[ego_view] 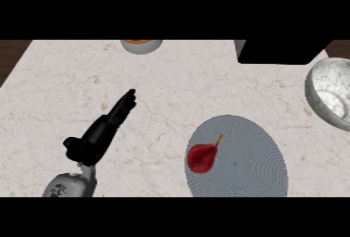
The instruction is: Pick the croissant from the placemat and place it in the bowl
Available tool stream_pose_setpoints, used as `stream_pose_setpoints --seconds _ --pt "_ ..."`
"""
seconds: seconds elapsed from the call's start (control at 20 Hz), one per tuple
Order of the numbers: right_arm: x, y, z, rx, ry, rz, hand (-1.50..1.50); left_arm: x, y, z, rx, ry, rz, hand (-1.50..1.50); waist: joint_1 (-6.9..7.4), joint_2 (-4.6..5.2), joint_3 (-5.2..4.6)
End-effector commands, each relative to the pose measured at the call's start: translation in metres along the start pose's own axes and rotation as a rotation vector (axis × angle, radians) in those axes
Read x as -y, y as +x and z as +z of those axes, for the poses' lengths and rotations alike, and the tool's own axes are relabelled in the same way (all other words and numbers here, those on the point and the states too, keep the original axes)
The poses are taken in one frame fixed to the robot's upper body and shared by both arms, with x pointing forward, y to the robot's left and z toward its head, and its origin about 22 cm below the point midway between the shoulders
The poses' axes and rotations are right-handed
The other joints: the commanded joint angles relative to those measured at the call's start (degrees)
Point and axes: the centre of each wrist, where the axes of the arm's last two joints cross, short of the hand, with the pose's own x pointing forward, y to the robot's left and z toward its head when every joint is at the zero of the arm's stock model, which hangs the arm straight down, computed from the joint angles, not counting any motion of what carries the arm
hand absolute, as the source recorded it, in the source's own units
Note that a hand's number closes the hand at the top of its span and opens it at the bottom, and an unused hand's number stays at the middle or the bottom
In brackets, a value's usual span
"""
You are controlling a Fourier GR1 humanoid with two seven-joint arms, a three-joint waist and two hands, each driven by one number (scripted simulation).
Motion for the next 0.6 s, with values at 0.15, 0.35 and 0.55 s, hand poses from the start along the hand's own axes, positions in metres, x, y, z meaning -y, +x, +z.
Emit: stream_pose_setpoints --seconds 0.15,0.35,0.55 --pt "-0.004 -0.023 -0.013 -0.078 0.222 0.108 1.5 0.005 0.0 -0.001 0.003 -0.01 -0.007 0.0 1.29 0.42 0.02" --pt "-0.03 -0.033 -0.018 -0.193 0.408 0.015 1.5 0.007 0.004 -0.012 0.012 -0.014 -0.007 0.0 1.98 0.79 0.04" --pt "-0.048 -0.039 -0.036 -0.109 0.428 -0.121 -1.5 0.005 0.006 -0.018 0.014 -0.031 -0.008 0.0 1.55 0.71 0.11"
